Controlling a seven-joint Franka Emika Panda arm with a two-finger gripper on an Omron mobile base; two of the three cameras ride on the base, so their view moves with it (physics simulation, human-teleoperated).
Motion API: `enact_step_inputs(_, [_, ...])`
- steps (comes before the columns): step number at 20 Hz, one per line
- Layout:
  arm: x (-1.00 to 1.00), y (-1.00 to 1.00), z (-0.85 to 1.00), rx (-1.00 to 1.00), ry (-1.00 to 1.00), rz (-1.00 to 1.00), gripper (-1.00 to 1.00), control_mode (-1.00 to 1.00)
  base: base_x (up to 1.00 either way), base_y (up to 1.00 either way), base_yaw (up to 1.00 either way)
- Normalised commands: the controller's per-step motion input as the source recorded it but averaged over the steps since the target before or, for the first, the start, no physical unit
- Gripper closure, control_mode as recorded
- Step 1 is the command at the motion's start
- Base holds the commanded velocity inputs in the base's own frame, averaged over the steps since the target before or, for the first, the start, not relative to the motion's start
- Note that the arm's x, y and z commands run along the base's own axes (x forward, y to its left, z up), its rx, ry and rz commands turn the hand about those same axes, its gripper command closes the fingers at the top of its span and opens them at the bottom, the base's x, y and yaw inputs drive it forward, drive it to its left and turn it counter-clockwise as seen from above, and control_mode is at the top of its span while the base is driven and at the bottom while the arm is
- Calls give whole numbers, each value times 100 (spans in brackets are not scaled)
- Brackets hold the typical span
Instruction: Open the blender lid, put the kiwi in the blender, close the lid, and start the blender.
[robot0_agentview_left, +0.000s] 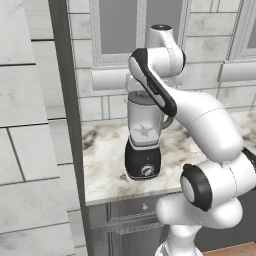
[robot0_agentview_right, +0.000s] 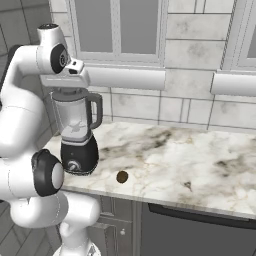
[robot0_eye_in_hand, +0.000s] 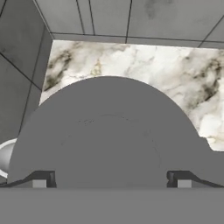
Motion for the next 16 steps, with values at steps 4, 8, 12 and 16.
enact_step_inputs(4, [20,1,-24,3,0,0,-100,-100,0,0,0])
enact_step_inputs(8, [0,4,-53,2,0,0,100,-100,0,0,0])
enact_step_inputs(12, [0,36,-38,0,5,0,100,-100,0,0,0])
enact_step_inputs(16, [0,19,-2,3,1,0,100,-100,0,0,0])
